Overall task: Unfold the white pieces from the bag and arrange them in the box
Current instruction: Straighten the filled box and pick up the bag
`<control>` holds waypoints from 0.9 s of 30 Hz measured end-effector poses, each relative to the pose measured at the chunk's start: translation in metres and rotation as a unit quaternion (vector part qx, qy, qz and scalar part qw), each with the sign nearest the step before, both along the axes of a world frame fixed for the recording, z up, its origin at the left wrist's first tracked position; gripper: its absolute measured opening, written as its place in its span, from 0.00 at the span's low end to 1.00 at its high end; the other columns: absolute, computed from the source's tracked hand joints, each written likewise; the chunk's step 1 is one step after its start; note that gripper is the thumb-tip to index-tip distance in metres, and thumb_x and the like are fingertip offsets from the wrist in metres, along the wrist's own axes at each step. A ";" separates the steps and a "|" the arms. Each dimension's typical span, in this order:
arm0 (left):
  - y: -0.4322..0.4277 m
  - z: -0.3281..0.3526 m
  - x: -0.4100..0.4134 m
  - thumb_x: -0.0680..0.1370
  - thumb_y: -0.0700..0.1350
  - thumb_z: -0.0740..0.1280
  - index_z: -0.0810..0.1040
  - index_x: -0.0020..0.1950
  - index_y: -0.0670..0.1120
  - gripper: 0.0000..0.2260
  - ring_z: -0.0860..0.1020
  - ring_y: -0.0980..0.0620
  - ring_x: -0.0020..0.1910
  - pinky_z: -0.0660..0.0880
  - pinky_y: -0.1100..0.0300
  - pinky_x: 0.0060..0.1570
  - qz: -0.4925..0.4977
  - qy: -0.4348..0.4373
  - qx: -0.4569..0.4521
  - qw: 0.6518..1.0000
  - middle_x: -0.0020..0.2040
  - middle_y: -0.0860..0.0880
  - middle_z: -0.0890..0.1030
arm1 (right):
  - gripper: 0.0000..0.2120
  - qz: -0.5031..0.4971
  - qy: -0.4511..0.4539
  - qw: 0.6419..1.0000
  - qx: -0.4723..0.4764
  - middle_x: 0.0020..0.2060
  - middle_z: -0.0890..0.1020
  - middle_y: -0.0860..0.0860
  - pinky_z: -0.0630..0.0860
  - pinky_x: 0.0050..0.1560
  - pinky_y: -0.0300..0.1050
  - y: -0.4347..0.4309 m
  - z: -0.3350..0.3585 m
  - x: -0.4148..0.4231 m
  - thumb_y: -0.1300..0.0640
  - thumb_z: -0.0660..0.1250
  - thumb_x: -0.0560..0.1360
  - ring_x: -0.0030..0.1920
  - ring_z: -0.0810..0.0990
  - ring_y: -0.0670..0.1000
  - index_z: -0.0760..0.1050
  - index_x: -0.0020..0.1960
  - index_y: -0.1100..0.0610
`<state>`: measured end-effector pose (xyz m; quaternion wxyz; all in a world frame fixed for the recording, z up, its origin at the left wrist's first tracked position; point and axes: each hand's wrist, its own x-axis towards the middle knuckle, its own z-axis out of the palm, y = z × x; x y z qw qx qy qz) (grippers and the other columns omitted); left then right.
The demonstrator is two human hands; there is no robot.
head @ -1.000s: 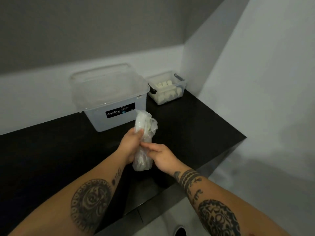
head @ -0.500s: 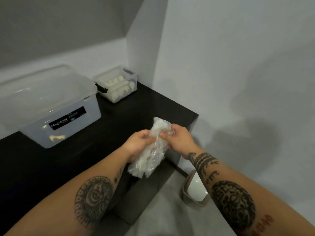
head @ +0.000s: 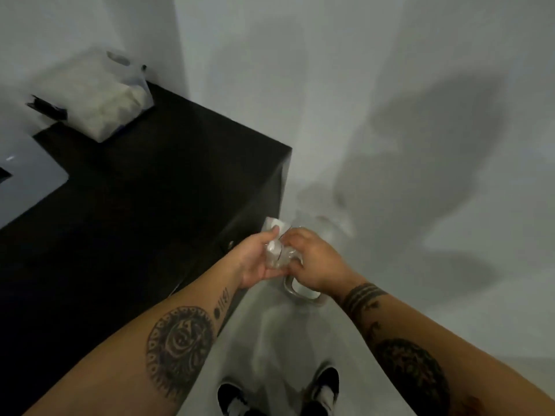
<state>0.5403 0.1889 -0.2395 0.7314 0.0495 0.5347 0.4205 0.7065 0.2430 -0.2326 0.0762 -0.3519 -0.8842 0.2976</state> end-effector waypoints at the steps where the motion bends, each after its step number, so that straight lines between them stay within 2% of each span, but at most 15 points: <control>1: 0.003 -0.014 0.005 0.84 0.53 0.64 0.76 0.71 0.45 0.19 0.85 0.41 0.56 0.83 0.45 0.50 0.005 0.024 -0.014 1.000 0.62 0.40 0.83 | 0.21 0.023 0.005 1.000 -0.005 0.63 0.79 0.53 0.72 0.67 0.45 0.000 -0.013 0.010 0.55 0.66 0.74 0.63 0.77 0.54 0.79 0.65 0.57; 3: 0.007 -0.045 0.018 0.84 0.45 0.64 0.75 0.71 0.47 0.15 0.85 0.42 0.53 0.83 0.46 0.44 0.023 0.061 -0.037 0.997 0.61 0.41 0.83 | 0.25 0.015 0.014 0.999 -0.029 0.67 0.78 0.52 0.70 0.72 0.53 0.000 -0.047 0.029 0.45 0.64 0.74 0.70 0.73 0.54 0.78 0.67 0.56; 4: 0.010 -0.058 0.026 0.84 0.43 0.64 0.75 0.70 0.47 0.14 0.85 0.42 0.53 0.84 0.46 0.43 0.034 0.069 -0.047 0.996 0.61 0.41 0.83 | 0.27 -0.022 0.011 0.998 -0.053 0.70 0.75 0.50 0.67 0.74 0.55 -0.002 -0.064 0.038 0.41 0.64 0.74 0.74 0.68 0.53 0.76 0.69 0.54; 6: 0.015 -0.085 0.043 0.84 0.42 0.64 0.74 0.69 0.47 0.13 0.84 0.42 0.54 0.85 0.47 0.41 0.051 0.087 -0.071 0.992 0.62 0.41 0.82 | 0.29 -0.160 0.023 0.979 -0.122 0.76 0.65 0.46 0.65 0.74 0.50 -0.006 -0.100 0.048 0.39 0.68 0.75 0.74 0.64 0.48 0.70 0.73 0.49; 7: 0.018 -0.101 0.053 0.84 0.42 0.65 0.74 0.68 0.47 0.12 0.83 0.42 0.55 0.85 0.48 0.41 0.054 0.096 -0.080 0.991 0.63 0.42 0.81 | 0.29 -0.239 0.044 0.953 -0.181 0.76 0.64 0.46 0.68 0.71 0.48 -0.008 -0.116 0.050 0.41 0.71 0.75 0.72 0.66 0.47 0.68 0.73 0.47; 8: 0.021 -0.120 0.062 0.84 0.43 0.65 0.74 0.68 0.47 0.12 0.83 0.42 0.56 0.85 0.48 0.41 0.054 0.100 -0.086 0.990 0.63 0.43 0.80 | 0.28 -0.306 0.081 0.912 -0.261 0.74 0.67 0.47 0.73 0.67 0.48 -0.009 -0.133 0.050 0.43 0.72 0.75 0.69 0.71 0.47 0.67 0.72 0.45; 10: 0.027 -0.162 0.077 0.83 0.43 0.66 0.75 0.67 0.46 0.12 0.83 0.43 0.56 0.84 0.47 0.43 0.059 0.098 -0.103 0.988 0.62 0.44 0.81 | 0.25 -0.386 0.162 0.810 -0.412 0.65 0.77 0.49 0.82 0.57 0.54 -0.008 -0.171 0.048 0.46 0.73 0.76 0.59 0.81 0.50 0.66 0.68 0.43; 11: 0.029 -0.182 0.083 0.83 0.43 0.67 0.74 0.67 0.46 0.12 0.83 0.43 0.55 0.84 0.48 0.43 0.057 0.104 -0.115 0.986 0.61 0.44 0.81 | 0.23 -0.407 0.176 0.778 -0.446 0.61 0.80 0.48 0.84 0.53 0.55 -0.006 -0.190 0.048 0.48 0.73 0.76 0.56 0.83 0.51 0.67 0.67 0.43; 15: 0.041 -0.267 0.099 0.81 0.47 0.69 0.72 0.67 0.50 0.15 0.82 0.44 0.55 0.83 0.54 0.38 0.050 0.150 -0.164 0.974 0.63 0.46 0.78 | 0.15 -0.468 0.126 0.770 -0.416 0.52 0.85 0.49 0.84 0.43 0.47 0.008 -0.277 0.051 0.54 0.73 0.77 0.47 0.85 0.50 0.75 0.62 0.50; 18: 0.048 -0.324 0.110 0.79 0.51 0.73 0.72 0.65 0.54 0.18 0.81 0.45 0.54 0.85 0.51 0.41 0.106 0.169 -0.192 0.961 0.60 0.47 0.77 | 0.19 -0.538 0.108 0.712 -0.437 0.51 0.83 0.52 0.82 0.37 0.45 0.023 -0.344 0.051 0.56 0.75 0.74 0.46 0.85 0.54 0.73 0.61 0.54; 20: 0.054 -0.360 0.117 0.78 0.50 0.74 0.72 0.63 0.55 0.16 0.82 0.45 0.53 0.85 0.50 0.45 0.136 0.193 -0.192 0.953 0.57 0.47 0.78 | 0.19 -0.578 0.106 0.676 -0.444 0.50 0.81 0.55 0.82 0.36 0.46 0.036 -0.385 0.049 0.58 0.76 0.74 0.44 0.84 0.56 0.71 0.60 0.54; 22: 0.058 -0.396 0.124 0.78 0.47 0.73 0.75 0.56 0.54 0.10 0.83 0.48 0.50 0.85 0.52 0.46 0.141 0.239 -0.168 0.946 0.55 0.47 0.80 | 0.16 -0.610 0.119 0.642 -0.450 0.48 0.82 0.58 0.82 0.35 0.46 0.047 -0.427 0.048 0.61 0.75 0.74 0.42 0.84 0.57 0.71 0.55 0.55; 25: 0.068 -0.439 0.127 0.79 0.44 0.71 0.79 0.49 0.56 0.06 0.84 0.52 0.46 0.84 0.55 0.47 0.097 0.310 -0.157 0.932 0.52 0.51 0.84 | 0.10 -0.623 0.115 0.631 -0.447 0.46 0.83 0.59 0.84 0.36 0.49 0.057 -0.482 0.045 0.62 0.74 0.73 0.43 0.85 0.59 0.75 0.51 0.56; 27: 0.078 -0.461 0.127 0.79 0.46 0.70 0.81 0.48 0.56 0.04 0.84 0.51 0.46 0.83 0.57 0.46 0.066 0.337 -0.165 0.924 0.50 0.52 0.85 | 0.06 -0.638 0.122 0.619 -0.442 0.46 0.84 0.59 0.85 0.39 0.53 0.062 -0.506 0.044 0.63 0.73 0.74 0.43 0.85 0.59 0.77 0.49 0.58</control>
